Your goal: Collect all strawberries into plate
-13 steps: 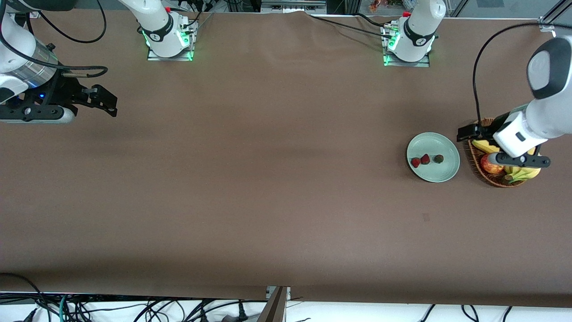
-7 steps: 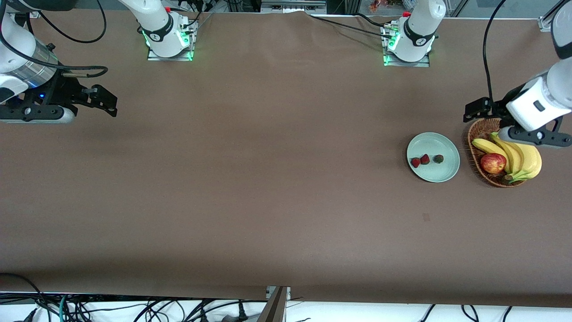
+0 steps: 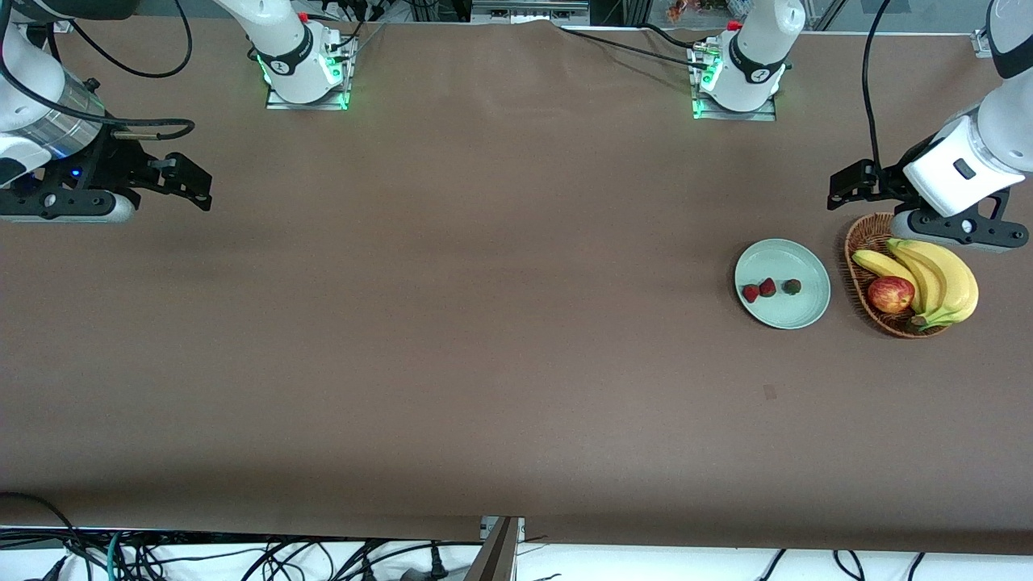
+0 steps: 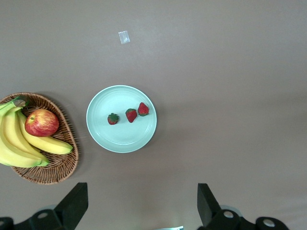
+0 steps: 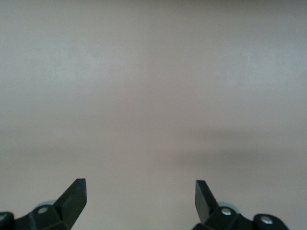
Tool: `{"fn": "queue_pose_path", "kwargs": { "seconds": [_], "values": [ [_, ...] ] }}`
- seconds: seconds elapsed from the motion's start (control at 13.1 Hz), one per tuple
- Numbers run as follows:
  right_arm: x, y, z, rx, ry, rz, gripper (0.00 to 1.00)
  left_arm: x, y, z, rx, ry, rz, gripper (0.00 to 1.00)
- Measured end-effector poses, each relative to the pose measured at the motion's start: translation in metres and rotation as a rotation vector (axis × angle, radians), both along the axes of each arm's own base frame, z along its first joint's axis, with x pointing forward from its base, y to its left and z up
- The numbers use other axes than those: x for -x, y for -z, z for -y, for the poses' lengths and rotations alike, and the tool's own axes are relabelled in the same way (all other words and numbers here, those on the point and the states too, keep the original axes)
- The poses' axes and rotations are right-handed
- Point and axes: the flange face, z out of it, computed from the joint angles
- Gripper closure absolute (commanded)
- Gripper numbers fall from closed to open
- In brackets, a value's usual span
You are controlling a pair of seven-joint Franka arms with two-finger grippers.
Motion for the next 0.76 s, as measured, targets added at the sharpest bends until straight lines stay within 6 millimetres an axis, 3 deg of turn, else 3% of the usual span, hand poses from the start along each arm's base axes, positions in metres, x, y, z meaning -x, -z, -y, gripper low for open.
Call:
{"fn": "queue_pose_path", "kwargs": {
  "seconds": [0.76],
  "values": [
    [0.0, 0.0, 0.0, 0.0, 0.0, 0.0, 0.0, 0.0017, -0.0038, -0.0051, -0.028, 0.0, 0.006, 0.0]
  ]
}}
